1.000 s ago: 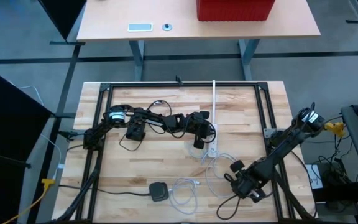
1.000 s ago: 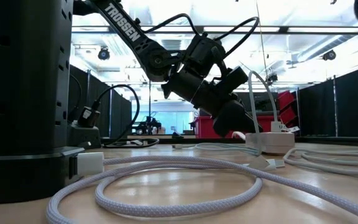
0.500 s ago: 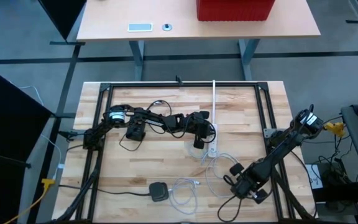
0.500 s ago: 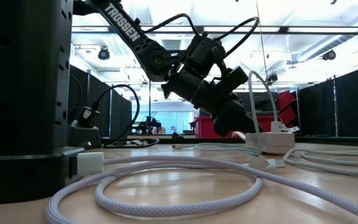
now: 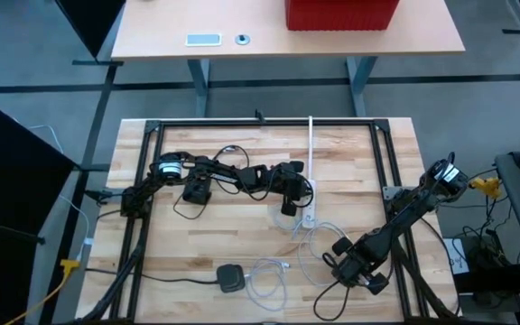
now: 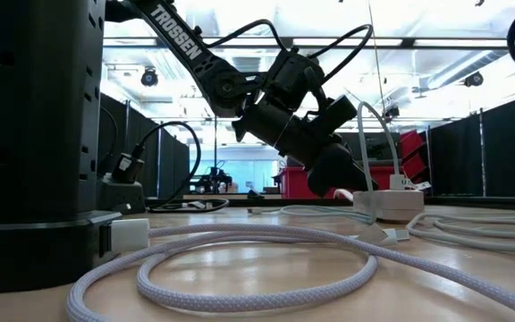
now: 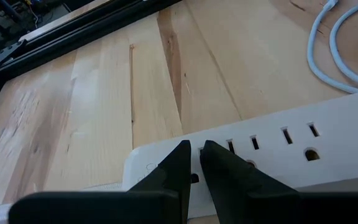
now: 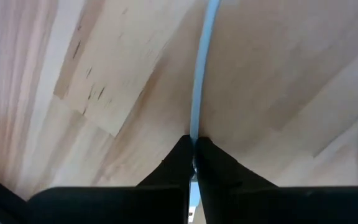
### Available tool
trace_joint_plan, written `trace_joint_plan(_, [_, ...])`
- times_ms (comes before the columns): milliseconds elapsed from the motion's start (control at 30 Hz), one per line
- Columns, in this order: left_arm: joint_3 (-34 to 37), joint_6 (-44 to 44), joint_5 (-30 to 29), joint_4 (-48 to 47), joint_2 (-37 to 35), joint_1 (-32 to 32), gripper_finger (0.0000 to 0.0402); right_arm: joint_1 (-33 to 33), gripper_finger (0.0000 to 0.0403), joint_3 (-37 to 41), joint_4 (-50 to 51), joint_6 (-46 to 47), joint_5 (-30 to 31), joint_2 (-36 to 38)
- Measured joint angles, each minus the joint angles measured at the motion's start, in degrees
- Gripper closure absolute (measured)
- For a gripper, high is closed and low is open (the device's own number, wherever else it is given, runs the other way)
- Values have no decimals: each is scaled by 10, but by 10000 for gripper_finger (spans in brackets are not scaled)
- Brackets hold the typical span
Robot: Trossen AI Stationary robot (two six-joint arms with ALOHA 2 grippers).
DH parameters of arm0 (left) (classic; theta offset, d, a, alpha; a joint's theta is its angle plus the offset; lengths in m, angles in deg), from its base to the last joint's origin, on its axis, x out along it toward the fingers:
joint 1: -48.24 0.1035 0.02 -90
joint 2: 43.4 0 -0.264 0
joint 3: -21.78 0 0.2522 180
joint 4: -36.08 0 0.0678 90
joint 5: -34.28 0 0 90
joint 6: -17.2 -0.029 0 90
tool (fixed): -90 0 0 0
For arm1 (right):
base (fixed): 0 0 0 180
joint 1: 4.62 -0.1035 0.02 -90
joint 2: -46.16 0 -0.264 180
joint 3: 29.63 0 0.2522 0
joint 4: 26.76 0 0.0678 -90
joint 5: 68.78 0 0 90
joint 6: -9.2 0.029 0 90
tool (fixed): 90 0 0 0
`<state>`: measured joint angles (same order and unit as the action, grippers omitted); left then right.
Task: Insert USB
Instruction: Insert the white charger cable into the white outlet extension
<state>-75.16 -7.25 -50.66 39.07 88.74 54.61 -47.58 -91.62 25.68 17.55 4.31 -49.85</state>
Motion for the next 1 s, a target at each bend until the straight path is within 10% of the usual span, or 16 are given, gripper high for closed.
trace_joint_plan(267, [0,0,0,0,0,0,361,6,402,-19,53,183,85,81])
trace_joint_plan(700, [0,1,0,0,0,0,361,-53,403,37,214,731,556,258])
trace_joint_plan(1000, [0,2,0,0,0,0,361,-14,403,50,270,993,680,234])
